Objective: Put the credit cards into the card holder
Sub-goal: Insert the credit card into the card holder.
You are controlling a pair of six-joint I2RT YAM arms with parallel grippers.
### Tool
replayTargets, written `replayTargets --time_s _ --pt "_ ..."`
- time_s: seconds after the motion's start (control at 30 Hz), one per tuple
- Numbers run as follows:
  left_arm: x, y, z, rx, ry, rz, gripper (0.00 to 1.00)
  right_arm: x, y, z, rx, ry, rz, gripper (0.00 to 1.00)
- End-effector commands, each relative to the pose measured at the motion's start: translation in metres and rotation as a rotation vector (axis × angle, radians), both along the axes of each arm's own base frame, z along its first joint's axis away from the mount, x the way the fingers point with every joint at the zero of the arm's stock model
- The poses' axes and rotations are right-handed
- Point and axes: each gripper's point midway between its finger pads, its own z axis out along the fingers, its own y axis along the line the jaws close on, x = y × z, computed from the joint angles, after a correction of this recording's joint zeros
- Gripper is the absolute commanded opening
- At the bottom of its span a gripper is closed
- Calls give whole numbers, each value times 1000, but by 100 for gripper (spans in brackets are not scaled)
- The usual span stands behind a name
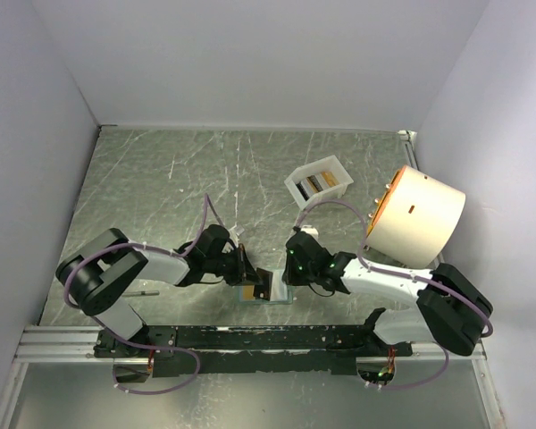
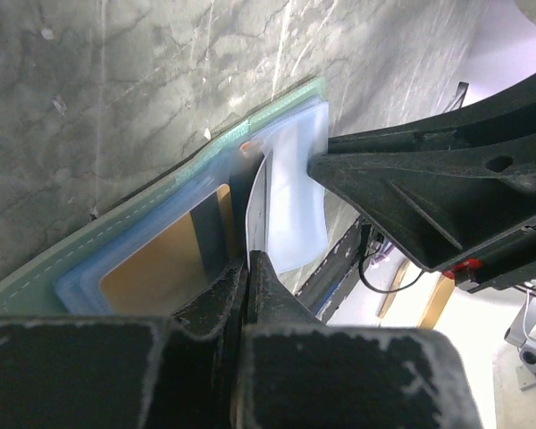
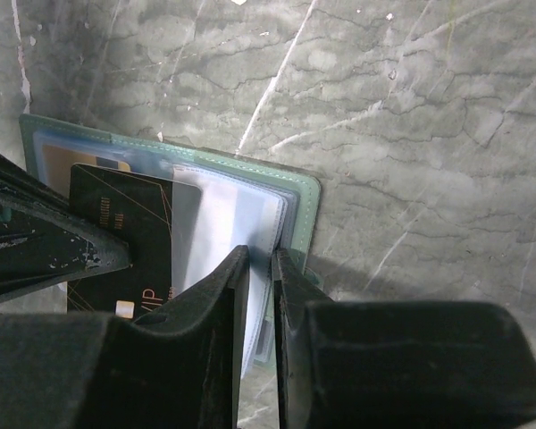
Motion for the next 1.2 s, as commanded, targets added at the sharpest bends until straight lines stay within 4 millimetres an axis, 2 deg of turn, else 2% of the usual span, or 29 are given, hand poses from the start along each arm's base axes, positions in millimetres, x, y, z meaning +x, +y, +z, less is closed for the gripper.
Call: replayTargets --time_s 0.0,0.43,0.87,1.17 --pt "8 9 -20 66 -17 56 7 -12 -9 -9 -23 31 -15 16" --pt "12 15 -19 71 -40 103 7 -11 -14 -8 -8 26 -68 13" --pt "6 6 -18 52 -35 93 10 -11 -5 1 60 25 -88 17" --pt "6 4 -19 33 -45 119 7 -10 -5 5 78 16 -104 17"
